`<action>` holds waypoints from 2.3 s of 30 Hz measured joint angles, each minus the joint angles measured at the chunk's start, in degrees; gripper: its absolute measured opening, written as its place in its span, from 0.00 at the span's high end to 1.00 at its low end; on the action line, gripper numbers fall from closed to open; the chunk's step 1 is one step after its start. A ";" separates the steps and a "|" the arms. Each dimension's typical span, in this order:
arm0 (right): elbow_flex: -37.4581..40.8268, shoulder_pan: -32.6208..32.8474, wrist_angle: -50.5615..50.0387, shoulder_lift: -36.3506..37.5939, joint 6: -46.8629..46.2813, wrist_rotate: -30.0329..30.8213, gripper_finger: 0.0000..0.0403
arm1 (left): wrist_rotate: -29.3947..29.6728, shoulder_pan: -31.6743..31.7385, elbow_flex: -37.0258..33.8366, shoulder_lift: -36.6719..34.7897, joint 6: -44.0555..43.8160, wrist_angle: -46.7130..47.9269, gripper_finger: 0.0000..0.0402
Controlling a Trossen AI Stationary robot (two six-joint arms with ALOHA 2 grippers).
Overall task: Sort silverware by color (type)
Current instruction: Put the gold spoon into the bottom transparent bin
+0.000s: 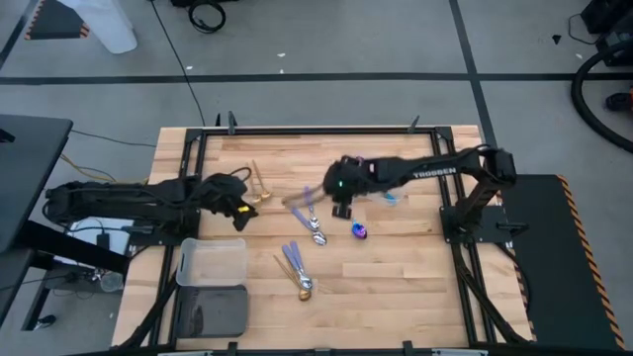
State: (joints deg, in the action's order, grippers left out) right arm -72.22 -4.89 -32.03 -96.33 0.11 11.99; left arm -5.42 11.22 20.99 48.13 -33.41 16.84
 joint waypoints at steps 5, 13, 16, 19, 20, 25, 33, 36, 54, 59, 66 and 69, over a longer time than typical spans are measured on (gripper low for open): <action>1.21 5.79 5.90 0.00 2.21 -0.26 0.66 | 3.83 -0.15 4.88 4.63 -1.60 3.61 0.68; 6.23 12.18 16.54 -0.03 0.14 1.60 0.66 | 7.23 -0.54 10.80 15.31 -2.59 8.70 0.68; 9.24 13.39 20.12 -0.02 0.38 3.27 0.66 | 9.39 -1.69 13.29 19.50 -1.03 10.42 0.68; 11.21 13.60 23.42 -0.06 0.99 3.64 0.66 | 12.78 -2.95 16.38 23.69 2.23 13.94 0.68; 11.82 13.58 24.39 -0.02 1.02 3.67 0.66 | 13.97 -3.36 17.43 24.97 3.20 15.01 0.68; 13.03 12.87 25.88 -0.04 1.13 3.79 0.66 | 18.24 -5.69 20.89 30.47 9.08 17.74 0.68; 13.04 12.22 26.82 -0.04 1.54 3.40 0.66 | 24.88 -8.07 21.20 37.64 15.06 18.85 0.68; 13.04 12.18 27.14 -0.04 1.54 3.40 0.66 | 26.77 -8.50 21.07 39.24 15.34 19.12 0.68; 13.21 12.20 28.54 -0.04 1.50 1.38 0.66 | 28.75 -8.69 20.96 44.19 17.95 17.42 0.87; 13.21 12.18 28.52 -0.04 1.56 1.37 0.66 | 31.14 -9.28 20.80 43.52 18.24 17.89 0.98; 13.21 12.19 28.50 -0.04 1.59 1.22 0.66 | 27.80 -10.86 21.73 40.25 16.12 22.76 0.97; 13.21 12.20 28.52 -0.04 1.58 1.22 0.66 | 27.60 -11.67 23.53 38.85 14.57 25.60 0.97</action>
State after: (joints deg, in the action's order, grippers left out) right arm -59.00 7.31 -3.51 -96.38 1.69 13.21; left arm 22.18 -0.46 44.52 86.97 -18.83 42.44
